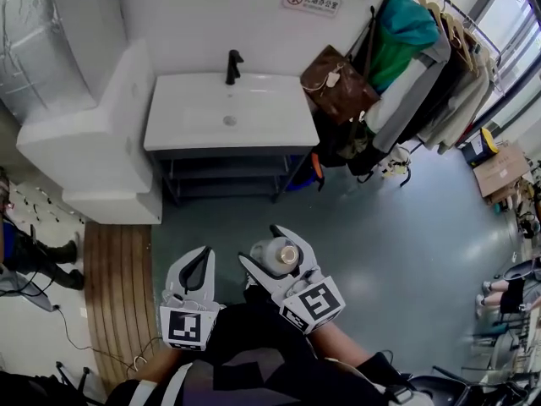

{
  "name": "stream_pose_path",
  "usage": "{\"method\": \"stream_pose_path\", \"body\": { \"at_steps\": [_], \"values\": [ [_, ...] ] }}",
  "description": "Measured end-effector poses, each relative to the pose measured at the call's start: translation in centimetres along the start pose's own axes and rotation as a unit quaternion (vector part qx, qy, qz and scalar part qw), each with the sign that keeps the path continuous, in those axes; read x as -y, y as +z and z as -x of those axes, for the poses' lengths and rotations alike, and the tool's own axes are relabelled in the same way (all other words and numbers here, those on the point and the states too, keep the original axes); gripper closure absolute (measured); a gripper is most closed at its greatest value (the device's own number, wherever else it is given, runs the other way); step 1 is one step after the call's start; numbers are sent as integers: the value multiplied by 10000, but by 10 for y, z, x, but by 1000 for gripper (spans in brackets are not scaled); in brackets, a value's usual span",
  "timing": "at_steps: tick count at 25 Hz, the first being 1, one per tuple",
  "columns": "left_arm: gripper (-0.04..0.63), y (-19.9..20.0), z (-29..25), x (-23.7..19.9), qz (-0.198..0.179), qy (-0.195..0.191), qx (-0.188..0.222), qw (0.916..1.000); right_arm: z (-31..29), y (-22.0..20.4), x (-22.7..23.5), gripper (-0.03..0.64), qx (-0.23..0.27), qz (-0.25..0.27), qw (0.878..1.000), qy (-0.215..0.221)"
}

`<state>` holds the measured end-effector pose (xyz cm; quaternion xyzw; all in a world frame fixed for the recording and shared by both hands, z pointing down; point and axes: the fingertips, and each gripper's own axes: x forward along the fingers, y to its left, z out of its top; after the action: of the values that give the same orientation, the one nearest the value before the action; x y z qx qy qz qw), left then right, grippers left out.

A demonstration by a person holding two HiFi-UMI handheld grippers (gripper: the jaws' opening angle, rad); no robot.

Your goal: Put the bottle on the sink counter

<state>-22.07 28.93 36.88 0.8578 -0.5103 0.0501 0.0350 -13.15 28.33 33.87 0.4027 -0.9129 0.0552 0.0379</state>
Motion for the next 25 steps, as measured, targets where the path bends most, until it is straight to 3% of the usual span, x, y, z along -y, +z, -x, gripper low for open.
{"method": "stream_pose_path", "body": {
  "at_steps": [10, 25],
  "values": [
    [595, 16, -86, -11, -20, 22, -163, 9999, -41, -1, 75, 281, -80, -8, 9999, 91],
    [595, 36, -202, 13, -152, 19, -206, 9997, -57, 9, 182, 281, -29, 66, 9997, 241]
  ]
}}
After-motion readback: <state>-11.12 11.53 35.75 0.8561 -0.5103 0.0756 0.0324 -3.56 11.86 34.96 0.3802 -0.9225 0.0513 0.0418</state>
